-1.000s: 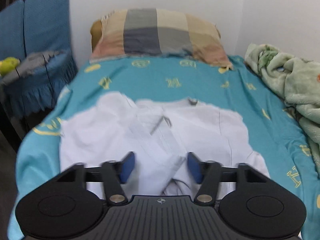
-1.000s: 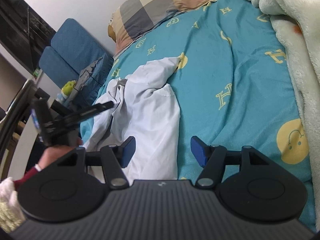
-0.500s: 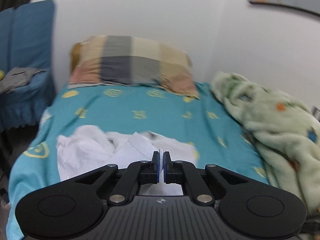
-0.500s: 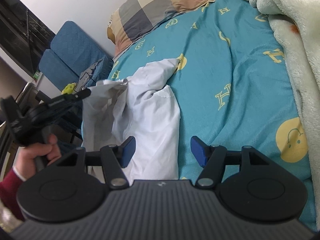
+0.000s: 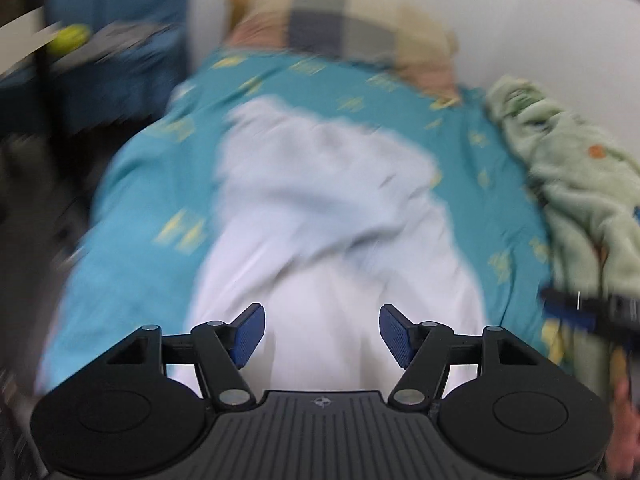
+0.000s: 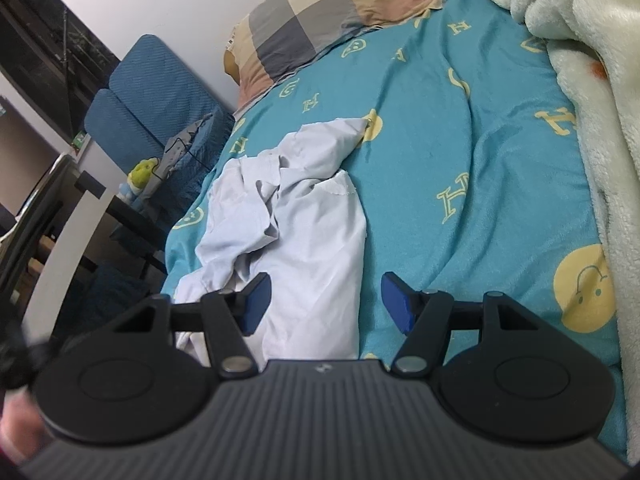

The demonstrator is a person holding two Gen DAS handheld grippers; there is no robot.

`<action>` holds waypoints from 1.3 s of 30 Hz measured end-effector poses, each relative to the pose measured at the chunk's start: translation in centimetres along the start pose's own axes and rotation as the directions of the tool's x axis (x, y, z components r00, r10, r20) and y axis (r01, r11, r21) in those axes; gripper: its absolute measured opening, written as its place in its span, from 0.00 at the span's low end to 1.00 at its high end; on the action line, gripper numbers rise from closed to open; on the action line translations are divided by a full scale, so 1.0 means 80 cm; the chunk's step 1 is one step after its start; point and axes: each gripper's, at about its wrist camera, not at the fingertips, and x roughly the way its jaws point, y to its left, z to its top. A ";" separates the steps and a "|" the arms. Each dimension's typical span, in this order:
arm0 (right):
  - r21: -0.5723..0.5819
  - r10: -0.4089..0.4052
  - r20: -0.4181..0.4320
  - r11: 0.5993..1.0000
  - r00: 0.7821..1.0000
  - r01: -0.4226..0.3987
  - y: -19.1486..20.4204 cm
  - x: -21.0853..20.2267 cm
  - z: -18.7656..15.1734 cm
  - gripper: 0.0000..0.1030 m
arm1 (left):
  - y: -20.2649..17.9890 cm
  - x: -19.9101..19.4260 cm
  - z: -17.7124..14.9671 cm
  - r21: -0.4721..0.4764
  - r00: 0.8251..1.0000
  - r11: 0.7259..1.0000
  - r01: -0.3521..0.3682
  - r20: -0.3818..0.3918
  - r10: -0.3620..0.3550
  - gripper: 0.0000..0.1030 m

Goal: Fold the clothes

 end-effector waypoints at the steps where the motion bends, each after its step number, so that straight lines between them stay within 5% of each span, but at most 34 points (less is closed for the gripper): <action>1: -0.010 -0.002 0.001 1.000 1.000 0.002 0.003 -0.001 -0.002 0.63 | 0.004 -0.015 -0.018 0.002 0.999 0.999 -0.035 -0.024 0.035 0.64; 6: -0.065 -0.004 -0.005 0.998 1.000 0.004 0.019 -0.011 -0.012 0.63 | 0.007 -0.061 -0.102 0.018 0.988 0.997 -0.073 -0.133 0.075 0.63; 11: -0.086 -0.011 -0.010 0.996 1.000 0.010 0.029 -0.030 -0.028 0.63 | -0.004 -0.073 -0.126 0.101 0.975 0.982 -0.158 -0.139 0.171 0.67; 15: -0.107 -0.022 -0.026 0.994 0.999 0.020 0.031 -0.034 -0.037 0.63 | 0.019 -0.063 -0.122 0.046 0.942 0.973 -0.226 -0.242 0.231 0.67; 20: -0.115 -0.016 -0.057 0.993 0.998 0.009 0.032 -0.022 -0.040 0.63 | 0.065 -0.048 -0.126 -0.123 0.897 0.956 -0.267 -0.393 0.200 0.68; 26: -0.114 0.016 -0.096 0.993 0.995 -0.027 0.034 -0.009 -0.043 0.63 | 0.082 -0.018 -0.137 -0.168 0.841 0.951 -0.258 -0.524 0.136 0.68; 28: -0.109 0.019 -0.103 0.994 0.995 -0.030 0.034 -0.006 -0.042 0.63 | 0.076 -0.014 -0.138 -0.123 0.833 0.961 -0.250 -0.533 0.149 0.59; 30: -0.103 0.019 -0.106 0.994 0.994 -0.030 0.032 -0.004 -0.041 0.63 | 0.066 -0.014 -0.140 -0.067 0.831 0.972 -0.226 -0.533 0.157 0.15; 31: -0.101 0.020 -0.106 0.994 0.994 -0.031 0.032 -0.004 -0.041 0.63 | 0.059 -0.019 -0.140 -0.031 0.835 0.979 -0.204 -0.528 0.157 0.06; 34: -0.097 0.025 -0.106 0.995 0.994 -0.035 0.031 -0.007 -0.041 0.63 | 0.028 -0.045 -0.133 0.156 0.846 0.971 -0.179 -0.480 0.233 0.03; 39: -0.096 0.024 -0.094 0.995 0.995 -0.033 0.030 -0.012 -0.040 0.63 | -0.040 -0.110 -0.116 0.503 0.877 0.849 -0.163 -0.320 0.358 0.02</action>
